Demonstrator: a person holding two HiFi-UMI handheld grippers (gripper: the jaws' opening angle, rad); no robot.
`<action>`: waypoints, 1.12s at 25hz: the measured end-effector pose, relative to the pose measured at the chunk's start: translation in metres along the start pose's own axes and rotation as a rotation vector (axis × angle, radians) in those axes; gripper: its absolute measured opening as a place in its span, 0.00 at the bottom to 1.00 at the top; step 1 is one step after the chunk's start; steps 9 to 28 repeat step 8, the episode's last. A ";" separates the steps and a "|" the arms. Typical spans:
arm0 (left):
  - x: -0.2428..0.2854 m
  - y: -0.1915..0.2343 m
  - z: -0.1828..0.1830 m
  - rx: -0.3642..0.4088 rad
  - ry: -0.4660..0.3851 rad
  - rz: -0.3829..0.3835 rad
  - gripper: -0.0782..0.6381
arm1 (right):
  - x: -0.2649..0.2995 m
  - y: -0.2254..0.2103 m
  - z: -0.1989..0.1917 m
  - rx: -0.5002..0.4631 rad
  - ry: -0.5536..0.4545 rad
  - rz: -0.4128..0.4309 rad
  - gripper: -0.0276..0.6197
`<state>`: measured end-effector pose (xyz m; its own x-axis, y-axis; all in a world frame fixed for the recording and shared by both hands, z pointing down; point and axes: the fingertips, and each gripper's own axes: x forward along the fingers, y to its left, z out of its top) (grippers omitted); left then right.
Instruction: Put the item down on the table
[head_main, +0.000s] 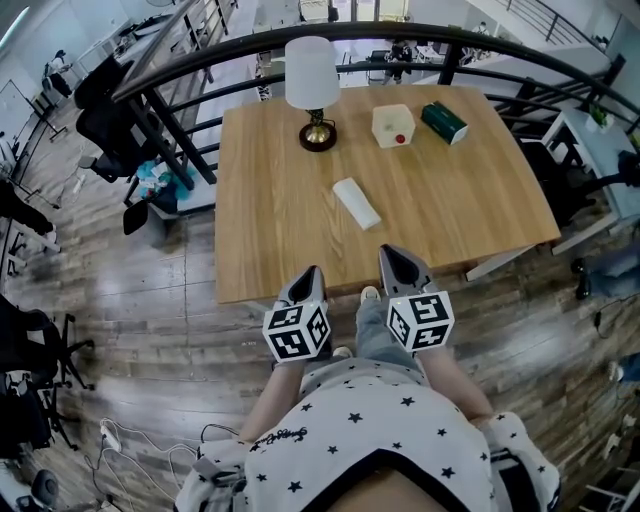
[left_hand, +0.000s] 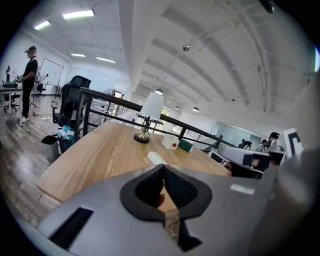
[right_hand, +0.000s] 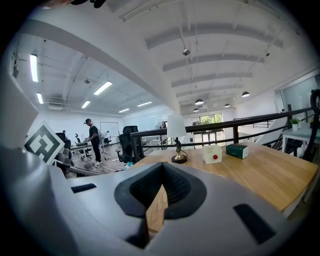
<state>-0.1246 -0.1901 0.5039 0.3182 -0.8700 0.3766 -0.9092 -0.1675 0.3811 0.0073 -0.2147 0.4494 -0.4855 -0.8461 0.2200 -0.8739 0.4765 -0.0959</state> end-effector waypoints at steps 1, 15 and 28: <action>0.000 0.000 0.000 0.000 0.001 0.000 0.13 | 0.000 0.000 0.000 0.001 -0.001 -0.002 0.03; 0.000 0.002 -0.001 -0.002 0.006 -0.004 0.13 | 0.002 0.000 -0.001 0.006 0.000 -0.009 0.03; 0.000 0.002 -0.001 -0.002 0.006 -0.004 0.13 | 0.002 0.000 -0.001 0.006 0.000 -0.009 0.03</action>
